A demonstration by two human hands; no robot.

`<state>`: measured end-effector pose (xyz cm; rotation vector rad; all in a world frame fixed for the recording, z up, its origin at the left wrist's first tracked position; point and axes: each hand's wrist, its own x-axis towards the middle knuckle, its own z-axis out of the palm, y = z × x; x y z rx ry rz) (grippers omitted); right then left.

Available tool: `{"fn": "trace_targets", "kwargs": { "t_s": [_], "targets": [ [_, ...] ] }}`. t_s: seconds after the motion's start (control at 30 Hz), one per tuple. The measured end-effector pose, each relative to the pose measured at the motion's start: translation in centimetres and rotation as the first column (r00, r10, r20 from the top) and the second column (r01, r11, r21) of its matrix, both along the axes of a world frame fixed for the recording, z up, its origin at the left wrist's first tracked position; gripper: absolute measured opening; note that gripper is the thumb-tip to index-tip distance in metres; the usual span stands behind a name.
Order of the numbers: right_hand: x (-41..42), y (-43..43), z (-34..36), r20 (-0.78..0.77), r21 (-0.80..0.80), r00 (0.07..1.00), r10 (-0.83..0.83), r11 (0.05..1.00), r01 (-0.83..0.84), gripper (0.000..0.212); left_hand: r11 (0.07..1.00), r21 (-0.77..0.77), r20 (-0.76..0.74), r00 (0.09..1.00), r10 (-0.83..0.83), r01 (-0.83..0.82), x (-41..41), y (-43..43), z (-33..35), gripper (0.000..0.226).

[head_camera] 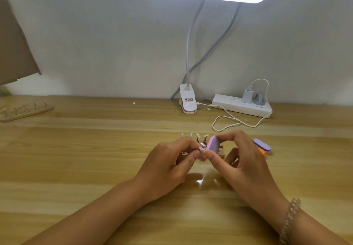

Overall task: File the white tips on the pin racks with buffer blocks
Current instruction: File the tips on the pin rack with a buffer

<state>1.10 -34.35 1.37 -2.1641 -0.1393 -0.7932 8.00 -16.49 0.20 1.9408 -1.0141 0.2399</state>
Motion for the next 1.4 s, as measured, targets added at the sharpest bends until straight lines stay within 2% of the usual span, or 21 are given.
{"fn": "trace_targets", "kwargs": {
  "t_s": [0.17, 0.33, 0.47, 0.53, 0.67, 0.77, 0.9, 1.0, 1.1, 1.17, 1.23, 1.33, 1.4],
  "targets": [
    [-0.6, 1.1, -0.5, 0.040, -0.168, 0.991, 0.126, 0.979, -0.117, 0.040, 0.999, 0.028, -0.064, 0.997, -0.035, 0.037, 0.2, 0.2, 0.1, 0.014],
    [0.2, -0.2, -0.3, -0.070, 0.033, 0.997, 0.031, 0.999, -0.029, 0.033, 0.998, 0.066, 0.089, 0.996, -0.001, -0.004, -0.2, -0.1, 0.0, 0.006],
    [-0.5, 0.7, -0.3, -0.037, -0.101, 0.994, 0.107, 0.989, -0.110, 0.037, 0.995, 0.097, 0.081, 0.997, 0.014, -0.022, -0.2, 0.0, 0.1, 0.017],
    [-0.5, 0.7, -0.3, -0.055, -0.104, 0.993, 0.108, 0.988, -0.113, 0.040, 0.994, 0.105, 0.095, 0.995, 0.018, -0.028, -0.1, 0.0, 0.0, 0.025],
    [0.0, 0.3, -0.3, -0.103, 0.016, 0.993, 0.064, 0.998, -0.063, 0.047, 0.996, 0.052, 0.125, 0.990, 0.061, -0.068, -0.2, -0.1, -0.1, 0.021],
    [0.4, 0.1, -0.5, -0.134, 0.068, 0.991, 0.025, 0.998, -0.016, 0.047, 0.997, 0.026, 0.135, 0.988, 0.070, -0.074, -0.2, -0.2, -0.2, 0.009],
    [1.0, -1.1, -0.4, -0.201, 0.305, 0.976, -0.084, 0.942, 0.144, 0.053, 0.999, -0.023, 0.067, 0.997, 0.041, -0.039, -0.3, -0.2, -0.2, 0.008],
    [1.3, -1.4, -0.2, -0.220, 0.481, 0.975, -0.008, 0.869, 0.115, 0.049, 0.999, -0.011, 0.060, 0.998, 0.037, -0.036, -0.2, -0.2, -0.3, 0.006],
    [1.3, -0.9, -0.6, -0.241, 0.558, 0.966, 0.095, 0.828, 0.058, 0.029, 0.999, 0.004, 0.049, 0.998, 0.038, -0.038, -0.1, -0.3, -0.4, 0.002],
    [1.2, -0.8, -0.7, -0.245, 0.520, 0.959, 0.143, 0.854, 0.005, 0.006, 0.999, 0.003, 0.053, 0.998, 0.039, -0.039, -0.2, -0.3, -0.3, 0.006],
    [0.9, -0.7, -0.8, -0.229, 0.420, 0.959, 0.170, 0.905, -0.060, 0.010, 1.000, 0.007, 0.043, 0.999, 0.027, -0.027, -0.2, -0.3, -0.3, 0.004],
    [0.3, -0.2, -0.5, -0.143, 0.206, 0.970, 0.194, 0.965, -0.163, 0.003, 1.000, 0.018, 0.028, 1.000, 0.001, -0.002, -0.2, -0.2, -0.3, 0.006],
    [-0.1, 0.3, -0.4, -0.128, 0.077, 0.969, 0.209, 0.977, -0.201, 0.018, 1.000, 0.027, 0.015, 1.000, -0.008, 0.008, -0.2, -0.1, -0.2, 0.010]
  ]
}}
